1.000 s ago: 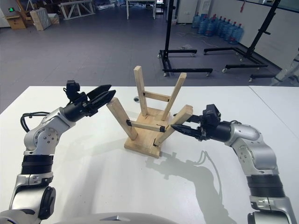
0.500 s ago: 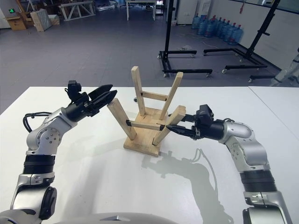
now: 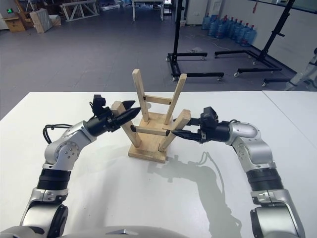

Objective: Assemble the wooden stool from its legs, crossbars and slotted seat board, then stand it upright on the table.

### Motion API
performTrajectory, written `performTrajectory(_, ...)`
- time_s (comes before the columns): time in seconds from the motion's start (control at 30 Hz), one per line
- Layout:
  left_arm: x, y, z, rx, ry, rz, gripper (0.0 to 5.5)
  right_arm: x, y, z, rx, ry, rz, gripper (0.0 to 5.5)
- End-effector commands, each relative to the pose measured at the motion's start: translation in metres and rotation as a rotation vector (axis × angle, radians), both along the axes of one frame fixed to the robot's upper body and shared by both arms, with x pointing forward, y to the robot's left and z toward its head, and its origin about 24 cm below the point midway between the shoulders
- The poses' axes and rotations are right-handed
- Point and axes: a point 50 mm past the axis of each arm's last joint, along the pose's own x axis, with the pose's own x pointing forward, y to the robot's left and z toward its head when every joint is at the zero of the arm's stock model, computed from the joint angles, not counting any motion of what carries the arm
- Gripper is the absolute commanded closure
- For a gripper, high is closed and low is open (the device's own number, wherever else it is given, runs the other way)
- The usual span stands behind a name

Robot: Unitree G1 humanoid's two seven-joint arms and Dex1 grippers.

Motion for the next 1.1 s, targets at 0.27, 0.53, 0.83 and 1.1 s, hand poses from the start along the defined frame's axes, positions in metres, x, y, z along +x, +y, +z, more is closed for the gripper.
performTrajectory(0.27, -0.001, -0.027, -0.005, 0.027, 0.016, -0.060, 1.94, -0.005, 0.019, -0.034, -0.177, 0.207, 0.079, 3.46)
performTrajectory(0.53, -0.006, -0.048, -0.014, 0.018, 0.046, -0.106, 1.94, -0.002, 0.040, -0.035, -0.245, 0.240, 0.165, 3.46)
performTrajectory(0.83, -0.007, -0.068, -0.012, 0.008, 0.043, -0.157, 1.94, 0.003, 0.068, -0.040, -0.300, 0.262, 0.264, 3.46)
performTrajectory(1.1, -0.003, -0.063, -0.010, 0.006, 0.029, -0.130, 1.94, -0.005, 0.054, -0.028, -0.222, 0.256, 0.258, 3.46)
